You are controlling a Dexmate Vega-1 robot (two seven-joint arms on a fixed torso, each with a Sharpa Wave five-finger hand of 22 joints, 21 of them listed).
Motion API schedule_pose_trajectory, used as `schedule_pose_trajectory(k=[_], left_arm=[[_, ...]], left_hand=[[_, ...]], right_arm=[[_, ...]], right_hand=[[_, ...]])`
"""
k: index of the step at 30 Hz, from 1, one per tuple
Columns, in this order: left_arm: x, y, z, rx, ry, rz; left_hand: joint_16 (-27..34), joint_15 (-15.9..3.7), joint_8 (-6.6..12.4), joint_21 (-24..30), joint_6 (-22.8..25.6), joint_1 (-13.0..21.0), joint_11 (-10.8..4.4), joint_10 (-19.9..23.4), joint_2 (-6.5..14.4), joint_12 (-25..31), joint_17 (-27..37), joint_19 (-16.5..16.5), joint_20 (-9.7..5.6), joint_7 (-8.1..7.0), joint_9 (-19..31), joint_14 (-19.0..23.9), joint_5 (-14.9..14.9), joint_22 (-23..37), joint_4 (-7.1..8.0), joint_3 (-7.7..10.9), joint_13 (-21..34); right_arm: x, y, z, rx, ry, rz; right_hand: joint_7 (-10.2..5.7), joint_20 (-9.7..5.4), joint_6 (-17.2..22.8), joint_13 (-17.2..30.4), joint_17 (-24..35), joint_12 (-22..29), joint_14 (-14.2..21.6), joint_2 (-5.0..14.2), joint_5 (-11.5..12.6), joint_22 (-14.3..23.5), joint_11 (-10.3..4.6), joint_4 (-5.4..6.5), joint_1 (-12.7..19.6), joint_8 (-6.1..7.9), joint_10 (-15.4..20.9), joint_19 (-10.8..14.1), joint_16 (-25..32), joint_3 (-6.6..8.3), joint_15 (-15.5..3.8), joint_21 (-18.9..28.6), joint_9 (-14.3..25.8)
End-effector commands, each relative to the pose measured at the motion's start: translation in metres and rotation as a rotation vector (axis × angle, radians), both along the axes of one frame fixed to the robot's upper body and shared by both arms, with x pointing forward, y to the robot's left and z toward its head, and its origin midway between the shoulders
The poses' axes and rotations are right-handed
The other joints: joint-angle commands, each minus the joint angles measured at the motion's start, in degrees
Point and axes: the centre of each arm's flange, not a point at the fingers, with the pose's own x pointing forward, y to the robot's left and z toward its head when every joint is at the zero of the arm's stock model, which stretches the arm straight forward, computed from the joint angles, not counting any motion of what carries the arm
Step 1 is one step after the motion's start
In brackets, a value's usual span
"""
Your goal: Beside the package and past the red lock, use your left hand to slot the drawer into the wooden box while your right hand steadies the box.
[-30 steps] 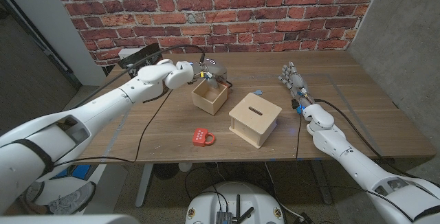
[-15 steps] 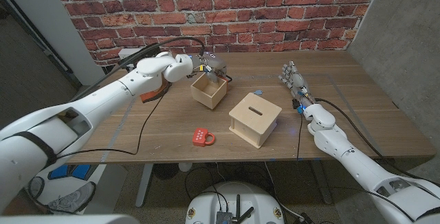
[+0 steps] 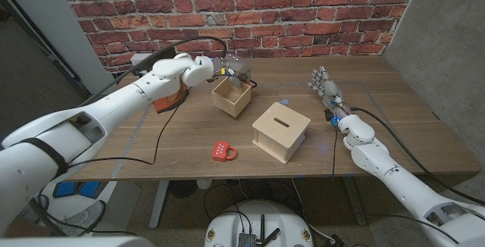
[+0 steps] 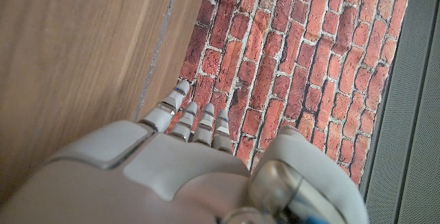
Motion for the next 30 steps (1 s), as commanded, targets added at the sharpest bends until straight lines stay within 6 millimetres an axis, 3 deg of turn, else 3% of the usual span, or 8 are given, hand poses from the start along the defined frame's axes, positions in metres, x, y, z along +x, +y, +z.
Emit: schedule_pose_trajectory(k=[1,30], left_arm=[[0.015,-0.007,0.017,-0.012,-0.004,-0.016],[0.032,-0.032,0.031,-0.020,-0.023,-0.058]], left_hand=[[0.0,-5.09,0.27,0.0,2.1,2.8,-2.26,2.7,3.3,0.0,0.2,0.0,-9.15,-0.02,0.9,4.1,0.3,0.1,0.20,-0.07,0.6],[-0.3,-5.10,-0.04,-0.1,2.0,3.1,-2.25,2.6,3.3,-0.3,0.2,-0.2,-9.12,0.00,0.9,4.1,0.3,0.1,0.21,-0.32,0.6]], right_arm=[[-0.020,-0.002,0.002,-0.077,-0.004,-0.020],[-0.085,-0.018,-0.013,-0.270,-0.111,-0.070]], right_hand=[[-0.08,0.48,0.7,0.2,0.0,0.5,0.5,0.23,-0.1,0.2,-0.03,0.09,-0.6,0.33,0.6,0.2,0.2,0.40,-0.16,0.2,0.2],[-0.08,0.48,0.7,0.2,0.0,0.5,0.5,0.23,-0.1,0.2,-0.03,0.09,-0.6,0.33,0.6,0.2,0.2,0.40,-0.16,0.2,0.2]])
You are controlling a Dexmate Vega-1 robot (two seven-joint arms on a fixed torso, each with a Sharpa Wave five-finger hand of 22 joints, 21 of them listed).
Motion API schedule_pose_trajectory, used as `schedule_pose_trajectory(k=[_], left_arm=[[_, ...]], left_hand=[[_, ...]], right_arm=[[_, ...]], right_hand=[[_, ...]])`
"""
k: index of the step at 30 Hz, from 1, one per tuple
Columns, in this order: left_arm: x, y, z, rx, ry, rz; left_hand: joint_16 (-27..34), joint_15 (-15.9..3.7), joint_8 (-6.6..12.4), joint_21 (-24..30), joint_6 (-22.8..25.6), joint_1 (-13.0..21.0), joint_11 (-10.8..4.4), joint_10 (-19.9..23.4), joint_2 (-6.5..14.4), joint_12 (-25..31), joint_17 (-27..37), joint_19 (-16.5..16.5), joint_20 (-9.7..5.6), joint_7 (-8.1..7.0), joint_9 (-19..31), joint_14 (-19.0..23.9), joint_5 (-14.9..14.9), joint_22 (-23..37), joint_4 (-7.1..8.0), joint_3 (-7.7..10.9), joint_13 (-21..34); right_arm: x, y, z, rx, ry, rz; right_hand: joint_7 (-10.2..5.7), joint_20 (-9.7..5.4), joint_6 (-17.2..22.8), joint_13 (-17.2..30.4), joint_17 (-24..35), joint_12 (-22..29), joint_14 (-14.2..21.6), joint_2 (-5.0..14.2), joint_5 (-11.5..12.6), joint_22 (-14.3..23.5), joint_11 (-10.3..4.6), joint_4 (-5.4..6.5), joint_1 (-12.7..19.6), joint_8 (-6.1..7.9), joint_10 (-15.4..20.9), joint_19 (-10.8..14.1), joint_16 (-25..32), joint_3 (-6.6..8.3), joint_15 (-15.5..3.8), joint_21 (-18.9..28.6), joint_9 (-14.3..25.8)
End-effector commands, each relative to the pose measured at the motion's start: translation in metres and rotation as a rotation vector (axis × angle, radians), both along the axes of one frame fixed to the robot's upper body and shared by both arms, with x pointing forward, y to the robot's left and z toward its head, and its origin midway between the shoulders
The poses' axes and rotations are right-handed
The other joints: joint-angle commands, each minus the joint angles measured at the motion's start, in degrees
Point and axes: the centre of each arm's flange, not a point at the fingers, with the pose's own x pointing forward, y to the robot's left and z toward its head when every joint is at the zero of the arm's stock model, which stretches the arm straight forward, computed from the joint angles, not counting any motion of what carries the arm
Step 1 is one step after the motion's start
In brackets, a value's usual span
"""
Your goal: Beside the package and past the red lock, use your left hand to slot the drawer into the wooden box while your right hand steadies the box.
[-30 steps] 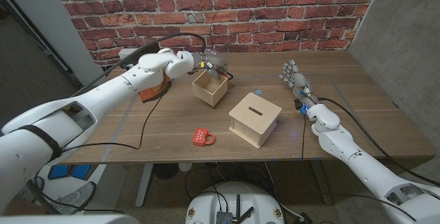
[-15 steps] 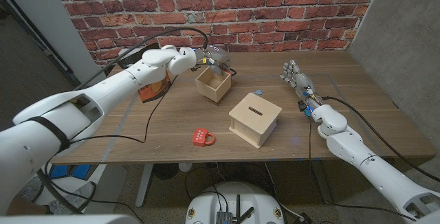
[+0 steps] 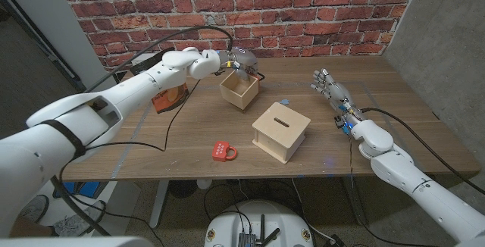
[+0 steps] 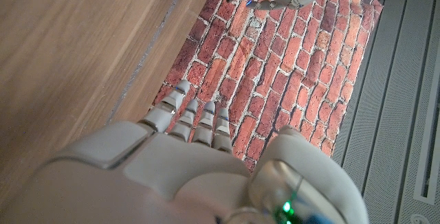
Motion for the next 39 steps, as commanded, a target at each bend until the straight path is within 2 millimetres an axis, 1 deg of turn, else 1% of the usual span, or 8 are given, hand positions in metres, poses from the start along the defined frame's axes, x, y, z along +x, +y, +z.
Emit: schedule_pose_trajectory(k=[1,7,8,18,27,31,35,39], left_arm=[[0.010,-0.011,0.005,-0.004,0.006,-0.006],[0.012,-0.015,0.006,0.008,0.005,-0.005],[0.012,-0.017,0.007,0.003,0.003,-0.008],[0.020,-0.031,0.012,0.004,0.006,-0.021],[0.026,-0.049,0.014,0.034,0.014,-0.033],[0.029,-0.061,0.019,0.066,0.012,-0.043],[0.032,-0.066,0.023,0.078,0.009,-0.049],[0.036,-0.073,0.027,0.082,0.003,-0.047]], left_hand=[[0.1,-4.99,0.06,-0.1,1.9,3.1,-2.21,2.6,3.3,0.4,0.2,-0.3,-9.12,0.07,0.9,4.0,0.2,0.1,0.14,0.06,0.6],[0.2,-4.99,0.01,-0.1,1.9,3.1,-2.20,2.5,3.4,0.4,0.2,-0.2,-9.10,0.13,0.9,4.1,0.2,0.1,0.17,0.02,0.6],[0.2,-4.99,-0.02,0.0,1.9,3.1,-2.20,2.5,3.4,0.3,0.2,-0.2,-9.09,0.11,0.9,4.2,0.2,0.1,0.18,0.01,0.6],[0.3,-4.98,-0.08,0.0,1.9,3.2,-2.21,2.5,3.5,0.3,0.3,-0.2,-9.07,0.13,0.9,4.6,0.2,0.1,0.22,-0.08,0.6],[0.3,-4.98,-0.15,0.0,1.9,3.2,-2.21,2.5,3.5,0.3,0.3,-0.2,-9.08,0.12,0.9,4.8,0.3,0.1,0.19,-0.18,0.6],[0.2,-4.98,-0.16,0.0,2.0,3.3,-2.21,2.5,3.5,0.3,0.3,-0.2,-9.08,0.22,0.9,4.8,0.3,0.1,0.18,-0.22,0.6],[0.2,-4.98,-0.17,0.0,2.0,3.3,-2.22,2.5,3.5,0.3,0.3,-0.2,-9.08,0.18,0.9,4.8,0.3,0.1,0.20,-0.25,0.6],[0.2,-4.98,-0.18,0.0,2.0,3.3,-2.21,2.5,3.5,0.3,0.3,-0.3,-9.07,0.10,0.9,4.9,0.3,0.1,0.21,-0.27,0.6]], right_arm=[[-0.031,-0.005,-0.004,-0.092,-0.059,-0.040],[-0.044,-0.005,-0.005,-0.139,-0.070,-0.068],[-0.050,-0.006,-0.005,-0.156,-0.077,-0.085],[-0.077,-0.005,-0.006,-0.269,-0.136,-0.163],[-0.091,0.000,-0.011,-0.352,-0.197,-0.222],[-0.098,0.004,-0.015,-0.423,-0.241,-0.267],[-0.102,0.007,-0.016,-0.458,-0.264,-0.301],[-0.113,0.011,-0.018,-0.521,-0.294,-0.352]], right_hand=[[-0.08,0.48,0.7,0.2,0.0,0.5,0.5,0.23,-0.1,0.2,-0.03,0.09,-0.6,0.33,0.6,0.2,0.2,0.40,-0.16,0.2,0.2],[-0.08,0.48,0.7,0.2,0.0,0.5,0.5,0.23,-0.1,0.2,-0.03,0.09,-0.6,0.33,0.6,0.2,0.2,0.40,-0.16,0.2,0.2],[-0.08,0.48,0.7,0.2,0.0,0.5,0.5,0.23,-0.1,0.2,-0.03,0.09,-0.6,0.33,0.6,0.2,0.2,0.40,-0.16,0.2,0.2],[-0.08,0.48,0.7,0.2,0.0,0.5,0.5,0.23,-0.1,0.2,-0.03,0.09,-0.6,0.33,0.6,0.2,0.2,0.40,-0.16,0.2,0.2],[-0.08,0.48,0.7,0.2,0.0,0.5,0.5,0.23,-0.1,0.2,-0.03,0.09,-0.6,0.33,0.6,0.2,0.2,0.40,-0.16,0.2,0.2],[-0.08,0.48,0.7,0.2,0.0,0.5,0.5,0.23,-0.1,0.2,-0.03,0.09,-0.6,0.33,0.6,0.2,0.2,0.40,-0.16,0.2,0.2],[-0.08,0.48,0.7,0.2,0.0,0.5,0.5,0.23,-0.1,0.2,-0.03,0.09,-0.6,0.33,0.6,0.2,0.2,0.40,-0.16,0.2,0.2],[-0.08,0.48,0.7,0.2,0.0,0.5,0.5,0.23,-0.1,0.2,-0.03,0.09,-0.6,0.33,0.6,0.2,0.2,0.40,-0.16,0.2,0.2]])
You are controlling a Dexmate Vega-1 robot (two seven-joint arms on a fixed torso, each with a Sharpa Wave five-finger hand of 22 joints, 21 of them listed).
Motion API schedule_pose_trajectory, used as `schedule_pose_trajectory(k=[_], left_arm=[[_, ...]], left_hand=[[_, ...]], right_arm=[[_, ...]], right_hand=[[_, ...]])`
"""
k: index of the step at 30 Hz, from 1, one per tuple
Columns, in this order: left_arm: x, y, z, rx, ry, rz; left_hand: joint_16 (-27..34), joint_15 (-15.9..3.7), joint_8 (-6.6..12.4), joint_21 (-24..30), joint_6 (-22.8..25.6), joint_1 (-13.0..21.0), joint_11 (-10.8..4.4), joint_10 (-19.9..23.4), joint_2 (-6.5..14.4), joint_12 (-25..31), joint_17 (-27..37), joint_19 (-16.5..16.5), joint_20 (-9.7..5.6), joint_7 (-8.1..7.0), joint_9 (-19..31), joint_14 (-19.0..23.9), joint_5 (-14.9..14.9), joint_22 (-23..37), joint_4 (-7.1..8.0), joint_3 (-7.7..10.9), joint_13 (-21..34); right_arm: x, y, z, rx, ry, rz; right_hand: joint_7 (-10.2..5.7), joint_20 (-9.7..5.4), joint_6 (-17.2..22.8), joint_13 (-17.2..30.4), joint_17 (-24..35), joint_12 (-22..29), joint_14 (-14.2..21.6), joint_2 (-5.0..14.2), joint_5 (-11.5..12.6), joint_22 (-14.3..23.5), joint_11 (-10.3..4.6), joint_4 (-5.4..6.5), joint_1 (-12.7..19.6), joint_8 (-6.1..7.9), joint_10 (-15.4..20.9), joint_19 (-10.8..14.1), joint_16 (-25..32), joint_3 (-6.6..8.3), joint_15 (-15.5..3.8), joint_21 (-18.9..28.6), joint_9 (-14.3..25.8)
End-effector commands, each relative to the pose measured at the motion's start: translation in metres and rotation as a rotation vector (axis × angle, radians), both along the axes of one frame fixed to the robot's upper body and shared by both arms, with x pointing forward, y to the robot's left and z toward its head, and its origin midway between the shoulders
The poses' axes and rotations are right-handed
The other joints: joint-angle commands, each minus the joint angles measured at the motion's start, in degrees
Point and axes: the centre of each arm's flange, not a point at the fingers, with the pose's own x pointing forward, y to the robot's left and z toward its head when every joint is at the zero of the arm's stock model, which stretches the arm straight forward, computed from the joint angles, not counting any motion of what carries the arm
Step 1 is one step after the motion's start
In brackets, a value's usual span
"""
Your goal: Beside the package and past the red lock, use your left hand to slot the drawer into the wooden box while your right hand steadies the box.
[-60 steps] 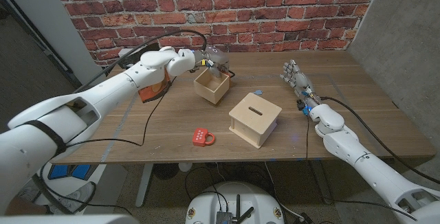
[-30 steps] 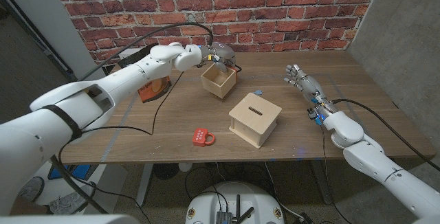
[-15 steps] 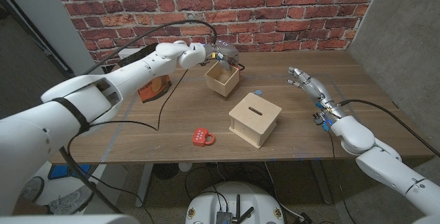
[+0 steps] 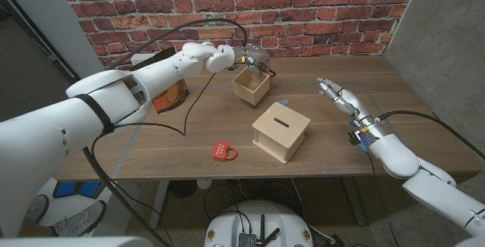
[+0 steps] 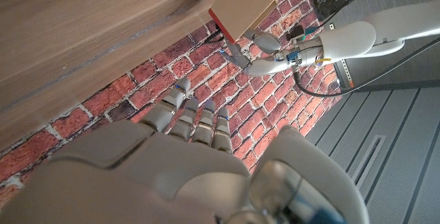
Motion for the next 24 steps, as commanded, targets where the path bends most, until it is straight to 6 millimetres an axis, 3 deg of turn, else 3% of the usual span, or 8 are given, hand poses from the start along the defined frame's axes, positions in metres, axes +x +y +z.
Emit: schedule_pose_trajectory(k=[1,24], left_arm=[[0.008,-0.020,0.012,0.033,-0.010,-0.005],[0.020,-0.041,0.014,-0.051,-0.023,0.070]], left_hand=[[0.3,-4.91,0.33,0.0,1.6,3.0,-1.82,2.3,3.8,0.3,0.3,-0.3,-9.08,0.07,0.9,4.2,0.4,0.1,0.30,0.26,0.6],[0.3,-4.91,0.31,-0.1,1.8,3.0,-1.82,2.5,3.9,0.4,0.3,-0.3,-9.06,0.01,1.0,4.4,0.4,0.1,0.34,0.11,0.7]], right_arm=[[-0.025,0.010,-0.006,-0.157,-0.095,-0.120],[-0.056,0.035,-0.021,-0.468,-0.183,-0.269]], right_hand=[[-0.08,0.48,0.7,0.2,0.0,0.5,0.5,0.23,-0.1,0.2,-0.03,0.08,-0.6,0.33,0.6,0.2,0.2,0.40,-0.16,0.2,0.2],[-0.08,0.48,0.7,0.2,0.0,0.5,0.5,0.23,-0.1,0.2,-0.03,0.08,-0.6,0.33,0.6,0.2,0.2,0.40,-0.16,0.2,0.2]])
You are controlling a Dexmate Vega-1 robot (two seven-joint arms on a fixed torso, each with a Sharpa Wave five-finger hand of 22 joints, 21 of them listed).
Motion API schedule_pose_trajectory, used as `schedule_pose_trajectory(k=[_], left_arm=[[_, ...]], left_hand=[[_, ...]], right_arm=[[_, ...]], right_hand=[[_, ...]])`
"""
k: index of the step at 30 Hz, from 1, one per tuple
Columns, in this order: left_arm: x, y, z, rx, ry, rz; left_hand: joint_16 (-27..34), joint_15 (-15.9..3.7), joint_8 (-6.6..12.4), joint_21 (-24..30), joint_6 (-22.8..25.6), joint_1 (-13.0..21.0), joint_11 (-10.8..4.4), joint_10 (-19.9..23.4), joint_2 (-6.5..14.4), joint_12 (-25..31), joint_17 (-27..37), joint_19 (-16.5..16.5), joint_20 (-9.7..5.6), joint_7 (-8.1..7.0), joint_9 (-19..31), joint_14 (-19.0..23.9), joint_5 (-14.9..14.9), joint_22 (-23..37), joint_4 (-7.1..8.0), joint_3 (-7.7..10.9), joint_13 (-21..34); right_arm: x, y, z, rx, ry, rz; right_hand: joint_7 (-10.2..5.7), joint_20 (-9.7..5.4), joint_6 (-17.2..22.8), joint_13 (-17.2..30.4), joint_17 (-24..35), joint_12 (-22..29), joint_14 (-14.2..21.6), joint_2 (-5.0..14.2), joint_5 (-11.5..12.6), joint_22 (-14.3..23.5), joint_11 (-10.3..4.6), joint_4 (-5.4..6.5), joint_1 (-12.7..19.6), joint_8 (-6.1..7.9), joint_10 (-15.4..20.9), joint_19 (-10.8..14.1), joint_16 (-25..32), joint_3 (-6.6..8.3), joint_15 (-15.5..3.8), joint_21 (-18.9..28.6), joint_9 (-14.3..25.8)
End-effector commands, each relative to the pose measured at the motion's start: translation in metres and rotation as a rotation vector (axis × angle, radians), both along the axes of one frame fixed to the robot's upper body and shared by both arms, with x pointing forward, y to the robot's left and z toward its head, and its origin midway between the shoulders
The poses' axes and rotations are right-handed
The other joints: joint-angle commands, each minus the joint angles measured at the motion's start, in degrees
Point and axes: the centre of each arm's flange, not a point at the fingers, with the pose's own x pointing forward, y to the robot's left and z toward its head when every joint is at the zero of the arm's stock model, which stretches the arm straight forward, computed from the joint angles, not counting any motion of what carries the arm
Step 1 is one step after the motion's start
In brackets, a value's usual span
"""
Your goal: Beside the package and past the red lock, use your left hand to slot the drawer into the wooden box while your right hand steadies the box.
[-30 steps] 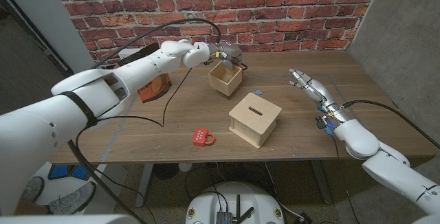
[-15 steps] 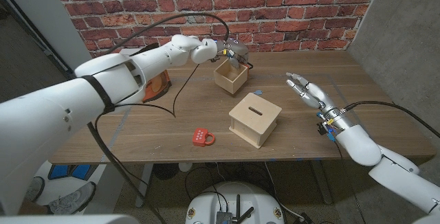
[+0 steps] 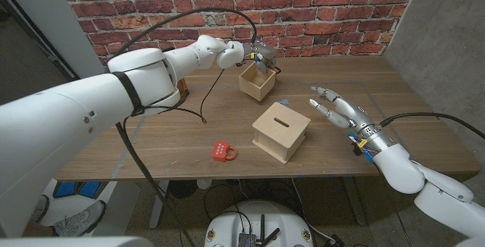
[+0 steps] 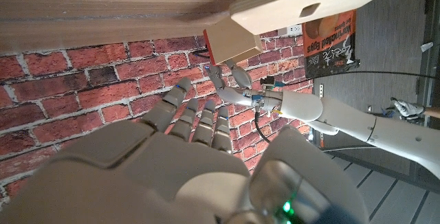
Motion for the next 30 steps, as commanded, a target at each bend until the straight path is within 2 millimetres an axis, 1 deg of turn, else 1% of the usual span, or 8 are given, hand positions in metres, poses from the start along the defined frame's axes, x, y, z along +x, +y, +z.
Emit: schedule_pose_trajectory(k=[1,7,10,13,15,22,30], left_arm=[[0.003,-0.015,0.004,-0.052,-0.008,0.040],[0.004,-0.025,0.005,-0.071,-0.013,0.073],[0.004,-0.034,0.004,-0.082,-0.012,0.098],[0.004,-0.038,0.004,-0.084,-0.012,0.107],[0.004,-0.043,0.002,-0.093,-0.009,0.119],[0.003,-0.050,-0.002,-0.101,-0.002,0.116],[0.000,-0.059,-0.006,-0.107,0.000,0.108]], left_hand=[[0.4,-4.90,0.17,-0.1,1.7,3.1,-1.80,2.5,3.8,0.3,0.3,-0.3,-9.06,0.05,1.0,4.4,0.3,0.2,0.31,0.08,0.2],[0.4,-4.90,0.13,-0.1,1.6,3.1,-1.79,2.5,3.8,0.3,0.3,-0.3,-9.05,0.08,1.0,4.4,0.3,0.2,0.32,0.06,0.2],[0.4,-4.90,0.13,-0.1,1.7,3.1,-1.80,2.5,3.8,0.3,0.3,-0.3,-9.05,0.05,1.0,4.5,0.3,0.2,0.31,0.04,0.2],[0.4,-4.90,0.11,-0.1,1.6,3.1,-1.80,2.5,3.8,0.3,0.3,-0.4,-9.04,0.11,1.0,4.5,0.3,0.2,0.31,0.02,0.2],[0.4,-4.90,0.10,-0.1,1.6,3.1,-1.80,2.5,3.9,0.3,0.3,-0.4,-9.04,0.01,1.0,4.5,0.3,0.2,0.31,0.01,0.2],[0.4,-4.90,0.10,-0.1,1.6,3.1,-1.80,2.5,3.9,0.3,0.3,-0.4,-9.01,-0.03,1.0,4.6,0.3,0.2,0.32,-0.04,0.2],[0.4,-4.90,0.10,-0.1,1.7,3.1,-1.82,2.6,3.9,0.3,0.3,-0.5,-9.01,-0.07,1.0,4.7,0.3,0.2,0.32,-0.11,0.2]], right_arm=[[-0.015,0.015,-0.008,-0.162,-0.045,-0.070],[-0.021,0.021,-0.012,-0.229,-0.054,-0.090],[-0.027,0.027,-0.014,-0.268,-0.064,-0.109],[-0.030,0.028,-0.015,-0.284,-0.072,-0.121],[-0.035,0.033,-0.014,-0.325,-0.084,-0.141],[-0.044,0.040,-0.017,-0.378,-0.083,-0.163],[-0.050,0.047,-0.019,-0.409,-0.066,-0.161]], right_hand=[[-0.07,0.48,0.7,0.2,0.0,0.5,0.5,0.23,-0.1,0.2,-0.03,0.09,-0.6,0.33,0.6,0.2,0.2,0.40,-0.16,0.2,0.2],[-0.07,0.48,0.7,0.2,0.0,0.5,0.5,0.23,-0.1,0.2,-0.03,0.09,-0.6,0.33,0.6,0.2,0.2,0.40,-0.16,0.2,0.2],[-0.07,0.48,0.7,0.2,0.0,0.5,0.5,0.23,-0.1,0.2,-0.03,0.09,-0.6,0.33,0.6,0.2,0.2,0.40,-0.16,0.2,0.2],[-0.07,0.48,0.7,0.2,0.0,0.5,0.5,0.23,-0.1,0.2,-0.03,0.09,-0.6,0.33,0.6,0.2,0.2,0.40,-0.16,0.2,0.2],[-0.07,0.48,0.7,0.2,0.0,0.5,0.5,0.23,-0.1,0.2,-0.03,0.09,-0.6,0.33,0.6,0.2,0.2,0.40,-0.16,0.2,0.2],[-0.07,0.48,0.7,0.2,0.0,0.5,0.5,0.23,-0.1,0.2,-0.03,0.09,-0.6,0.33,0.6,0.2,0.2,0.40,-0.16,0.2,0.2],[-0.07,0.48,0.7,0.2,0.0,0.5,0.5,0.23,-0.1,0.2,-0.03,0.09,-0.6,0.33,0.6,0.2,0.2,0.40,-0.16,0.2,0.2]])
